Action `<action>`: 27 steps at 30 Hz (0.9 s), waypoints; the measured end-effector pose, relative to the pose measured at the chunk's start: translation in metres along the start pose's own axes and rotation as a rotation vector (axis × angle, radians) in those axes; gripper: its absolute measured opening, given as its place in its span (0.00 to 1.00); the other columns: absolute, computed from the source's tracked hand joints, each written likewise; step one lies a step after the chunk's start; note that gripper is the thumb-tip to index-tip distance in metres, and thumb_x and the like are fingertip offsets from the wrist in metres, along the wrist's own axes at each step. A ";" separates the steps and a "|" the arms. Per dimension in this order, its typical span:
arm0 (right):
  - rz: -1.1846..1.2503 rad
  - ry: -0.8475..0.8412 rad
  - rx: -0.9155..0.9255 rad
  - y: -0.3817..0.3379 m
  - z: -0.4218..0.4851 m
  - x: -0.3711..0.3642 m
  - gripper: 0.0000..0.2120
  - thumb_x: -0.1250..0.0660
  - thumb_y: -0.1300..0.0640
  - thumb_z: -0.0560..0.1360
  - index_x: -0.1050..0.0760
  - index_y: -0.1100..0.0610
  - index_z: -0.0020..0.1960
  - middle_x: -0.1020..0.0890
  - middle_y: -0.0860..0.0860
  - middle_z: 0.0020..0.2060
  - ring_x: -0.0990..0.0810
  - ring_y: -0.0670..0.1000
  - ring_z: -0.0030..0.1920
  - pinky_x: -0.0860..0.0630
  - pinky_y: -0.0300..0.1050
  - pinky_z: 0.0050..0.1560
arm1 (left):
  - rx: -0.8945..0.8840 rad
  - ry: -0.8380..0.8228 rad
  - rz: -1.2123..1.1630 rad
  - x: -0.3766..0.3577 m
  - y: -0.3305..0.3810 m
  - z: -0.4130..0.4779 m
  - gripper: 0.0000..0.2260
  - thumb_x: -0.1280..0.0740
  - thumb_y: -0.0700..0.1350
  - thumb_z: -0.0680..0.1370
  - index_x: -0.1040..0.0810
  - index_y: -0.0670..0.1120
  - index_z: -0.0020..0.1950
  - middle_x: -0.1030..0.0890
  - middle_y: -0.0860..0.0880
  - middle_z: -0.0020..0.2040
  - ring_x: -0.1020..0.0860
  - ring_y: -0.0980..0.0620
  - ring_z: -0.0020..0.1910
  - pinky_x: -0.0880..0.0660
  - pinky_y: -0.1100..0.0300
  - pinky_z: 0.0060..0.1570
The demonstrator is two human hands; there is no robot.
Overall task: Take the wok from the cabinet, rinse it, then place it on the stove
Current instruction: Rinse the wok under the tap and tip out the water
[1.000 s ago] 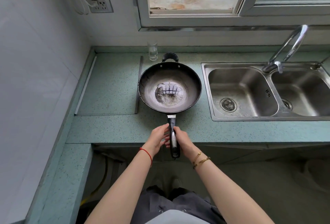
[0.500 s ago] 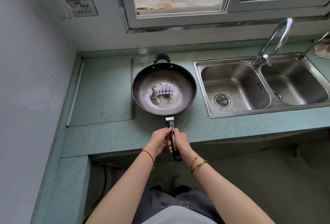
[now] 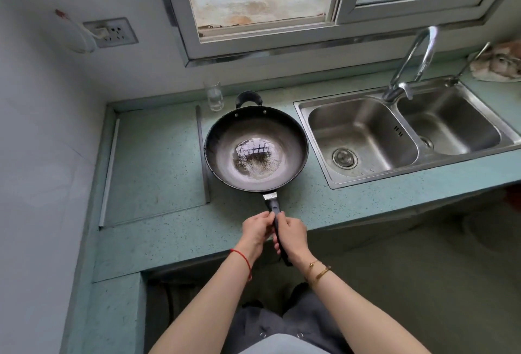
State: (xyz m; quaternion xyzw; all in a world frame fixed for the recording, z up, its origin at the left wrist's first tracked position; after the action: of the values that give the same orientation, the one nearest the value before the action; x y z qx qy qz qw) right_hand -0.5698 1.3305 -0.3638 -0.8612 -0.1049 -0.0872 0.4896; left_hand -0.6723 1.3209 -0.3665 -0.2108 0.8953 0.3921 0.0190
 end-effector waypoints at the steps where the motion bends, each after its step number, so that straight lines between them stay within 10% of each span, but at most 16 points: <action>1: 0.001 0.005 0.006 -0.001 0.001 0.001 0.27 0.44 0.48 0.81 0.26 0.57 0.27 0.24 0.51 0.18 0.28 0.49 0.17 0.31 0.39 0.18 | -0.005 -0.003 0.001 -0.002 0.001 0.001 0.09 0.37 0.36 0.80 0.25 0.41 0.39 0.26 0.44 0.36 0.30 0.52 0.17 0.32 0.65 0.20; 10: 0.070 0.067 0.042 -0.026 0.030 0.059 0.26 0.42 0.48 0.81 0.27 0.55 0.26 0.25 0.51 0.19 0.28 0.50 0.17 0.32 0.39 0.18 | -0.094 -0.076 0.018 -0.068 0.026 0.019 0.10 0.37 0.37 0.80 0.26 0.42 0.39 0.26 0.43 0.41 0.31 0.50 0.22 0.32 0.60 0.25; 15: 0.084 0.073 0.024 -0.026 0.059 0.115 0.25 0.43 0.48 0.82 0.24 0.58 0.31 0.25 0.51 0.19 0.28 0.48 0.18 0.32 0.38 0.18 | -0.101 -0.080 -0.002 -0.130 0.019 0.042 0.06 0.35 0.36 0.79 0.22 0.40 0.42 0.26 0.38 0.47 0.29 0.46 0.40 0.31 0.55 0.40; 20: 0.070 0.049 -0.007 -0.019 0.100 0.188 0.25 0.43 0.47 0.83 0.23 0.60 0.34 0.25 0.51 0.20 0.27 0.48 0.19 0.30 0.39 0.19 | -0.083 -0.050 -0.025 -0.209 0.004 0.070 0.09 0.35 0.36 0.79 0.21 0.37 0.58 0.20 0.38 0.48 0.26 0.50 0.34 0.27 0.59 0.39; 27: 0.032 0.050 -0.051 -0.009 0.150 0.286 0.25 0.44 0.49 0.83 0.25 0.61 0.32 0.26 0.53 0.21 0.29 0.48 0.17 0.31 0.39 0.19 | -0.055 -0.043 -0.028 -0.316 -0.017 0.091 0.09 0.37 0.37 0.80 0.20 0.36 0.56 0.21 0.40 0.39 0.26 0.49 0.31 0.27 0.60 0.32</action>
State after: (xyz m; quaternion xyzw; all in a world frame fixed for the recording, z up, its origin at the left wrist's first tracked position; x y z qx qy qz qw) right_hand -0.2893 1.4916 -0.3598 -0.8726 -0.0769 -0.1034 0.4711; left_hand -0.3898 1.4898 -0.3780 -0.2154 0.8804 0.4208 0.0381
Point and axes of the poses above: each hand's wrist, its own z-axis towards the middle knuckle, its own x-axis out of the back of the hand, y = z × x, the point moved 7 cm from there along z, towards the middle knuckle
